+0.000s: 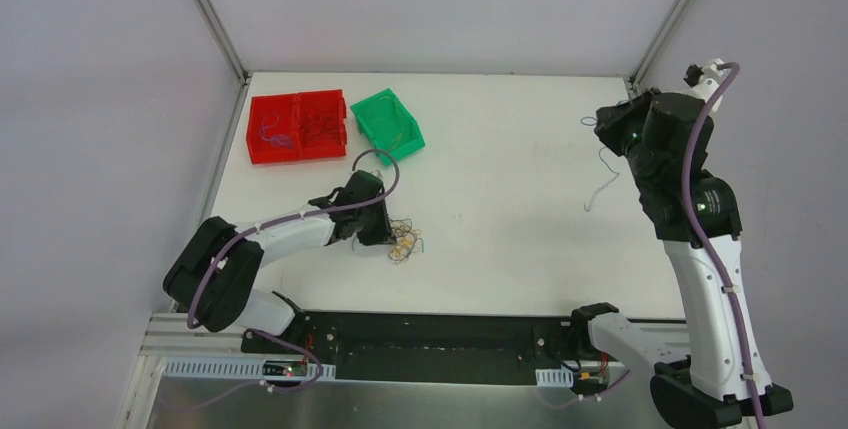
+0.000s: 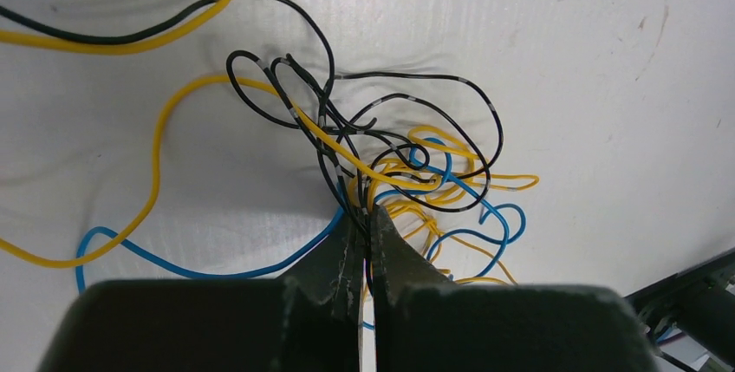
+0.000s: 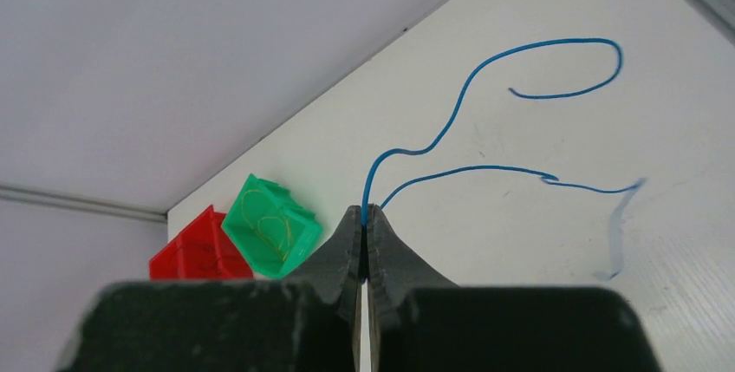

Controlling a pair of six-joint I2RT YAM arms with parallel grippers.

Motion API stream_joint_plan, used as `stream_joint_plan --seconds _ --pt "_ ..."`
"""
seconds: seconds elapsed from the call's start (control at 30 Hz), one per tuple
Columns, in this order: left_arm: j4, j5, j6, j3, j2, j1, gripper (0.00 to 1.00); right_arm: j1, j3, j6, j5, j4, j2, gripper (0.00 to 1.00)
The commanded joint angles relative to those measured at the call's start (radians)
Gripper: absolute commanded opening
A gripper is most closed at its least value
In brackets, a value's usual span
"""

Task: Untangle the cables
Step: Untie the cable, then place the cable at the center of the board.

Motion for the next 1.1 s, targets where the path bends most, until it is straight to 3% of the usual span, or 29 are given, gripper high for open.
stream_joint_plan --seconds 0.0,0.13,0.3,0.4,0.5,0.73,1.0,1.07 --pt "-0.052 0.006 0.03 0.058 0.063 -0.047 0.0 -0.004 0.046 -0.01 -0.218 0.078 0.033 0.0" --pt "-0.051 0.012 0.039 0.166 0.145 -0.131 0.0 -0.003 0.085 -0.014 -0.435 0.117 0.079 0.0" --pt "-0.035 0.047 0.034 0.328 0.269 -0.217 0.03 -0.002 0.174 -0.017 -0.499 0.158 0.113 0.0" --pt "-0.026 0.062 0.027 0.382 0.279 -0.225 0.39 -0.002 0.204 -0.01 -0.512 0.188 0.13 0.0" --pt "-0.029 0.024 0.026 0.37 0.197 -0.217 0.6 0.001 0.202 0.022 -0.549 0.227 0.154 0.0" --pt "-0.163 0.101 0.049 0.301 -0.036 -0.048 0.73 0.075 0.226 0.043 -0.567 0.283 0.234 0.0" --pt "-0.361 0.056 0.112 0.283 -0.305 0.131 0.79 0.248 0.343 0.015 -0.545 0.337 0.367 0.0" --pt "-0.408 -0.003 0.097 0.29 -0.371 0.166 0.91 0.305 0.399 0.0 -0.547 0.337 0.415 0.0"
